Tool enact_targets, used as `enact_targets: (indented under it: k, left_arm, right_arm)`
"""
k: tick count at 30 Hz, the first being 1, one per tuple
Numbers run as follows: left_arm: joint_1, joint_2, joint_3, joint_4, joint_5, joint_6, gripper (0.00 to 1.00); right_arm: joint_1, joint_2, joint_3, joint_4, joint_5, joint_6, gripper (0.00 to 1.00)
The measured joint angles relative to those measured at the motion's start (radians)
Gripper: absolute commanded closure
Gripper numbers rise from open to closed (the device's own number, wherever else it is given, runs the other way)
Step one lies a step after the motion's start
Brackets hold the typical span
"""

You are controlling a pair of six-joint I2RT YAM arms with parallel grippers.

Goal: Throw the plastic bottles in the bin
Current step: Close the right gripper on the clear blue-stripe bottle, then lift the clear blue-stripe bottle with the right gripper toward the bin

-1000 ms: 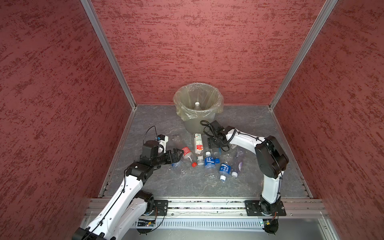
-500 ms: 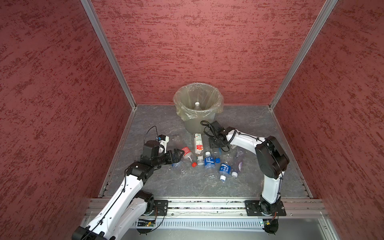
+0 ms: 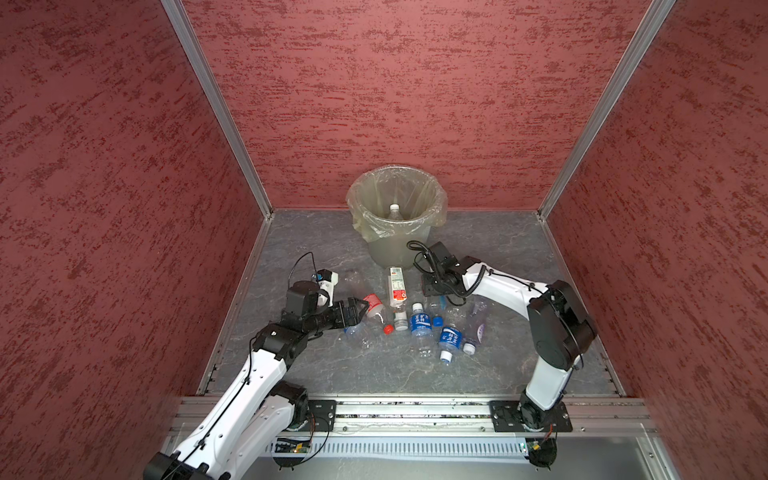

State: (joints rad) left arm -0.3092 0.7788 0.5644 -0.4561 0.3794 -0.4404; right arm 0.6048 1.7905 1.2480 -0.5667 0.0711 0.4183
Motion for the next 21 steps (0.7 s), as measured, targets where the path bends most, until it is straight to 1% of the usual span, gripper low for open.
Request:
enact_targets:
  k: [9, 16, 21]
  left_arm:
    - [-0.008, 0.000, 0.001, -0.010, -0.015, 0.000, 0.01]
    - [-0.022, 0.000, 0.003, -0.012, -0.021, -0.002, 0.01]
    - [-0.034, 0.008, 0.013, -0.013, -0.026, -0.016, 0.01]
  right_arm:
    - [0.000, -0.121, -0.067, 0.025, 0.001, 0.000, 0.64]
    - [0.000, -0.283, -0.150, 0.068, 0.003, -0.012, 0.62]
    - [0.000, -0.409, -0.233, 0.124, 0.003, -0.043, 0.62]
